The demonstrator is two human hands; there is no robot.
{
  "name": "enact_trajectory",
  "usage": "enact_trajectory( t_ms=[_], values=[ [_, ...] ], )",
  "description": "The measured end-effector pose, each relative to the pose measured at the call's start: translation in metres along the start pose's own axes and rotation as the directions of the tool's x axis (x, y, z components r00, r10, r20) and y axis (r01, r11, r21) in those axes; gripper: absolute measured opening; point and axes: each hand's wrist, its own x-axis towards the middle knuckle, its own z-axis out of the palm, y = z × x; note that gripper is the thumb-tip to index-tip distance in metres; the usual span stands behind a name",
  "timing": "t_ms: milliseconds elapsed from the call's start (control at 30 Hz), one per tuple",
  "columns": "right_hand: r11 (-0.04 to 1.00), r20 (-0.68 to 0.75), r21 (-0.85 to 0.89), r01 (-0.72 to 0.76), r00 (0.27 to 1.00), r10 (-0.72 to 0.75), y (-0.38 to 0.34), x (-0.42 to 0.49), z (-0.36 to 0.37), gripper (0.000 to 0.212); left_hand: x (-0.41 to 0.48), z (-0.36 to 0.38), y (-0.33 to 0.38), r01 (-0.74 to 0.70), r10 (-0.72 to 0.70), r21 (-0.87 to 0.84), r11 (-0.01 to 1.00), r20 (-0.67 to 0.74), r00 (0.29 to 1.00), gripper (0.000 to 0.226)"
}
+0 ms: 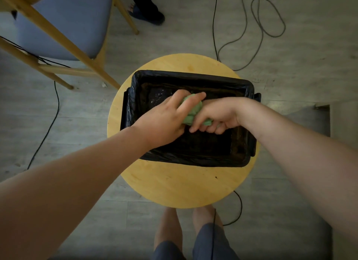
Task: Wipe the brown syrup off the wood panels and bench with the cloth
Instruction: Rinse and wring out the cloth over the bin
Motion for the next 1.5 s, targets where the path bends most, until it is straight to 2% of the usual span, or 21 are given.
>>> enact_trajectory(
  t_ms=[100,200,267,367,500,567,633,667,767,867,933,1000,1033,1067,1133,1233,1267,1300,1367,1433,1500],
  values=[
    [0.995,0.158,0.068,-0.072,0.986,0.06,-0.001,-0.005,0.0,0.02,-0.006,0.004,-0.005,-0.079,0.079,0.079,0.994,0.011,0.997,0.1],
    [0.994,0.205,0.082,-0.071,0.977,0.053,-0.003,-0.004,0.007,0.028,0.0,0.002,0.0,0.021,-0.042,0.202,0.979,0.1,0.994,0.105],
    [0.993,0.136,0.116,-0.029,0.991,0.013,-0.002,-0.001,0.012,0.025,0.008,-0.002,0.003,0.113,-0.161,0.336,0.935,0.119,0.98,0.085],
    [0.986,-0.019,0.156,0.067,0.998,-0.065,0.002,0.003,0.018,0.019,0.02,-0.008,0.006,0.124,-0.212,0.536,0.835,0.105,0.972,0.039],
    [0.995,-0.166,0.083,0.054,0.985,-0.04,-0.002,0.008,0.027,0.023,0.028,-0.013,0.009,0.114,-0.252,0.582,0.805,0.162,0.954,0.029],
    [0.99,-0.341,-0.141,0.024,0.937,-0.071,-0.005,0.012,0.032,0.027,0.034,-0.021,0.011,0.134,-0.287,0.553,0.822,0.199,0.937,0.026],
    [0.906,-0.469,-0.423,0.008,0.854,-0.226,-0.006,0.013,0.036,0.023,0.039,-0.025,0.012,0.156,-0.331,0.522,0.838,0.26,0.907,0.015],
    [0.841,-0.489,-0.542,0.003,0.813,-0.317,-0.006,0.012,0.036,0.019,0.042,-0.025,0.012,0.183,-0.356,0.486,0.854,0.29,0.889,0.012],
    [0.566,-0.463,-0.818,-0.1,0.699,-0.546,-0.001,0.009,0.033,0.019,0.05,-0.023,0.015,0.332,-0.443,0.32,0.887,0.393,0.806,0.007],
    [0.351,-0.373,-0.922,-0.162,0.611,-0.698,0.004,0.007,0.031,0.007,0.057,-0.02,0.016,0.437,-0.462,0.192,0.879,0.568,0.681,0.01],
    [0.269,-0.312,-0.95,-0.161,0.56,-0.767,0.008,0.008,0.027,0.006,0.056,-0.019,0.014,0.623,-0.508,0.051,0.78,0.634,0.583,0.013],
    [0.232,-0.277,-0.961,-0.151,0.491,-0.826,0.01,0.01,0.02,0.01,0.053,-0.017,0.009,0.806,-0.48,-0.177,0.566,0.723,0.496,0.023],
    [0.232,-0.281,-0.959,-0.161,0.459,-0.843,0.008,0.01,0.017,0.014,0.052,-0.018,0.009,0.838,-0.446,-0.257,0.482,0.751,0.486,0.027],
    [0.242,-0.298,-0.954,-0.177,0.469,-0.831,0.007,0.01,0.015,0.018,0.052,-0.016,0.007,0.844,-0.437,-0.307,0.44,0.748,0.5,0.026],
    [0.313,-0.379,-0.925,-0.214,0.55,-0.744,0.003,0.007,0.017,0.016,0.053,-0.014,0.01,0.797,-0.472,-0.316,0.515,0.672,0.571,0.012],
    [0.587,-0.524,-0.789,-0.181,0.696,-0.49,0.0,0.001,0.02,0.008,0.045,-0.008,0.015,0.655,-0.499,-0.22,0.723,0.49,0.715,0.047],
    [0.684,-0.539,-0.712,-0.16,0.748,-0.386,-0.002,0.001,0.022,0.007,0.04,-0.006,0.014,0.572,-0.481,-0.167,0.803,0.384,0.788,0.056],
    [0.751,-0.533,-0.644,-0.148,0.791,-0.301,-0.004,0.001,0.023,0.008,0.034,-0.005,0.014,0.474,-0.43,-0.117,0.873,0.276,0.859,0.059],
    [0.823,-0.488,-0.549,-0.147,0.855,-0.173,-0.007,0.001,0.023,0.012,0.023,0.0,0.009,0.3,-0.29,-0.075,0.951,0.116,0.95,0.058],
    [0.886,-0.415,-0.432,-0.166,0.909,-0.032,-0.007,-0.001,0.02,0.019,0.016,0.005,0.004,0.135,-0.136,0.009,0.991,0.036,0.99,0.063],
    [0.948,-0.289,-0.244,-0.206,0.948,0.131,-0.005,-0.004,0.014,0.02,0.011,0.007,0.0,0.035,-0.036,0.032,0.999,0.023,0.999,0.071]
  ],
)
